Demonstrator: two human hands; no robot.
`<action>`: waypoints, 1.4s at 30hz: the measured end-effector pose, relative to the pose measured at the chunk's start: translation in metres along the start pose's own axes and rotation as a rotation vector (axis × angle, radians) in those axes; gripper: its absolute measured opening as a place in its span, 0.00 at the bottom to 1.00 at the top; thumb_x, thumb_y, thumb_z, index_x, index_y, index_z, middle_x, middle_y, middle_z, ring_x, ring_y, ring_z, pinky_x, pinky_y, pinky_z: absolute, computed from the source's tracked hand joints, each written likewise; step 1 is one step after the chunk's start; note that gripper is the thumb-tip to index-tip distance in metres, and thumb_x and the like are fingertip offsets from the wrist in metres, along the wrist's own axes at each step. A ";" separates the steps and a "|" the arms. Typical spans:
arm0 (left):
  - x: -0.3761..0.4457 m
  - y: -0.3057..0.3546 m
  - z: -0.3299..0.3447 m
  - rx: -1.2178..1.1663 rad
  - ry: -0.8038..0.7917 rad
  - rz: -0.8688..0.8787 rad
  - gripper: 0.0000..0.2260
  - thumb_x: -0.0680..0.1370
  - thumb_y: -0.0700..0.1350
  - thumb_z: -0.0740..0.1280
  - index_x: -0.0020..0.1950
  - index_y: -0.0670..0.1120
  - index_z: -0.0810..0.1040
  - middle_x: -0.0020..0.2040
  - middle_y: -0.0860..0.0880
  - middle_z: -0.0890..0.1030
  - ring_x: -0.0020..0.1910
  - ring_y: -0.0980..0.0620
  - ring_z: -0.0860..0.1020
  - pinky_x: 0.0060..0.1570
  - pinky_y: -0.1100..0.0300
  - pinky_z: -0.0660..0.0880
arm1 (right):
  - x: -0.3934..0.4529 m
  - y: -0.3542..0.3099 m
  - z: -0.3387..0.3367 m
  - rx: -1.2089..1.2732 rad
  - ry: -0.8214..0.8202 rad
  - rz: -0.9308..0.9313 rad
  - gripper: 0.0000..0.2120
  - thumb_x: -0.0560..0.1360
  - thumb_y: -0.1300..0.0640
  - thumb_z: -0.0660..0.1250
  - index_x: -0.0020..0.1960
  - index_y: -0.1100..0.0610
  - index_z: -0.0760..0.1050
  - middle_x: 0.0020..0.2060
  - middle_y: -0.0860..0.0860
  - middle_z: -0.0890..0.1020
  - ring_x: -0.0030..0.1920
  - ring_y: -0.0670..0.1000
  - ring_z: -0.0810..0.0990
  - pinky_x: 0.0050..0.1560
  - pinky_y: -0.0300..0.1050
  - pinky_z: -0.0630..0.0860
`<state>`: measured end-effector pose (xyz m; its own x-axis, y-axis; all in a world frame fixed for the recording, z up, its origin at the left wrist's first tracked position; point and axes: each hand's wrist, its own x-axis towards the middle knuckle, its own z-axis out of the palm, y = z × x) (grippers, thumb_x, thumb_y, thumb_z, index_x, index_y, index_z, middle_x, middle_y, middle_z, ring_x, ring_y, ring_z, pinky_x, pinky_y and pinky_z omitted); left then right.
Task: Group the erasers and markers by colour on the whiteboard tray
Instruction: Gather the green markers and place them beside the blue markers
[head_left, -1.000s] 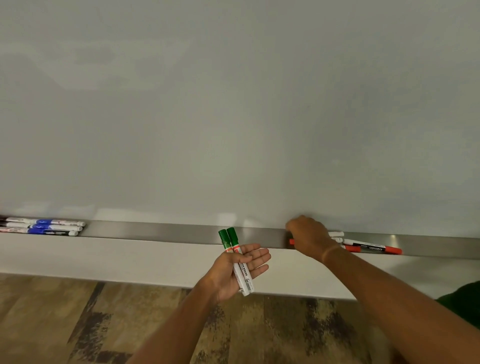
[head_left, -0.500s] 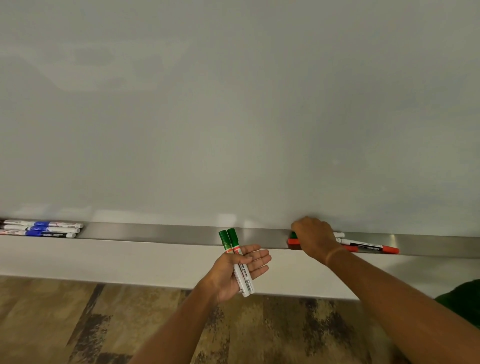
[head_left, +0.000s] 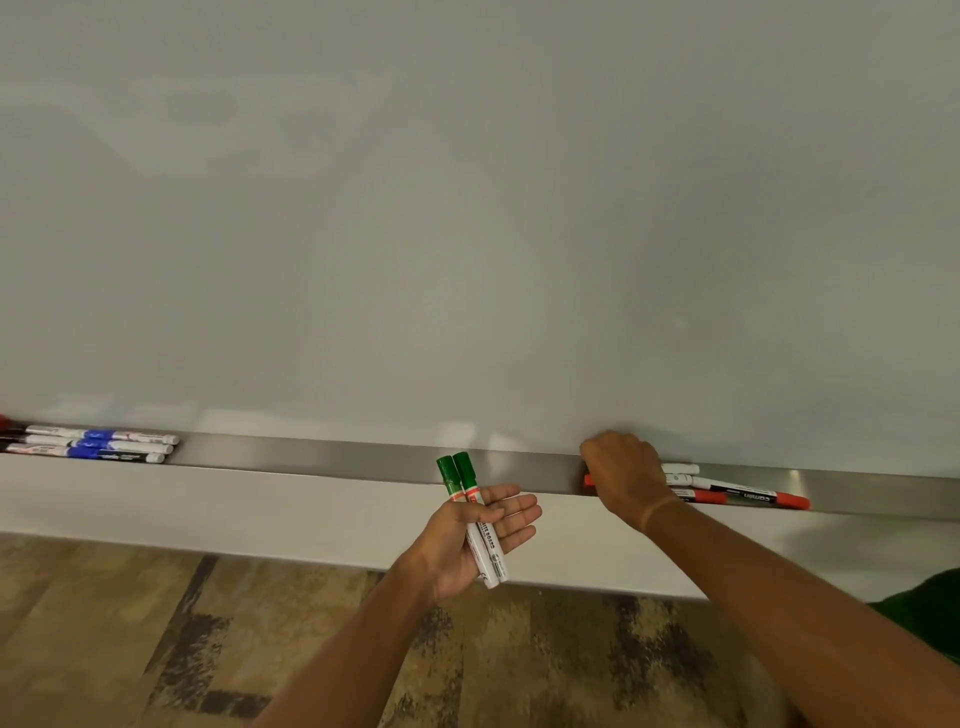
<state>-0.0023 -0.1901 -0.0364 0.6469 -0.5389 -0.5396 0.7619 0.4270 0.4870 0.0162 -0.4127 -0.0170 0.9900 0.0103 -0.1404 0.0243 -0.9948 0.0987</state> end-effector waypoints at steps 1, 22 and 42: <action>0.000 0.000 -0.001 -0.001 0.001 0.001 0.24 0.70 0.30 0.63 0.67 0.34 0.72 0.63 0.34 0.78 0.62 0.36 0.78 0.59 0.46 0.77 | 0.000 0.000 0.000 0.004 -0.002 0.006 0.07 0.73 0.64 0.65 0.50 0.55 0.75 0.50 0.54 0.80 0.50 0.56 0.79 0.44 0.48 0.74; 0.003 -0.002 -0.002 0.001 0.008 -0.002 0.25 0.69 0.31 0.64 0.66 0.34 0.72 0.63 0.34 0.78 0.62 0.36 0.78 0.61 0.45 0.76 | 0.007 -0.015 0.005 0.011 -0.043 -0.050 0.09 0.73 0.67 0.64 0.50 0.58 0.76 0.49 0.56 0.80 0.49 0.57 0.80 0.43 0.49 0.74; 0.005 -0.004 0.009 -0.005 0.045 0.062 0.22 0.69 0.31 0.65 0.63 0.36 0.76 0.61 0.36 0.80 0.60 0.39 0.80 0.56 0.48 0.78 | -0.002 -0.055 -0.049 0.819 0.337 -0.120 0.06 0.68 0.54 0.72 0.44 0.54 0.81 0.29 0.48 0.80 0.30 0.46 0.77 0.36 0.38 0.74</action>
<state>-0.0024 -0.2005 -0.0348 0.6938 -0.4777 -0.5389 0.7201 0.4621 0.5175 0.0192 -0.3535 0.0262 0.9786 0.0197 0.2049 0.1513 -0.7440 -0.6509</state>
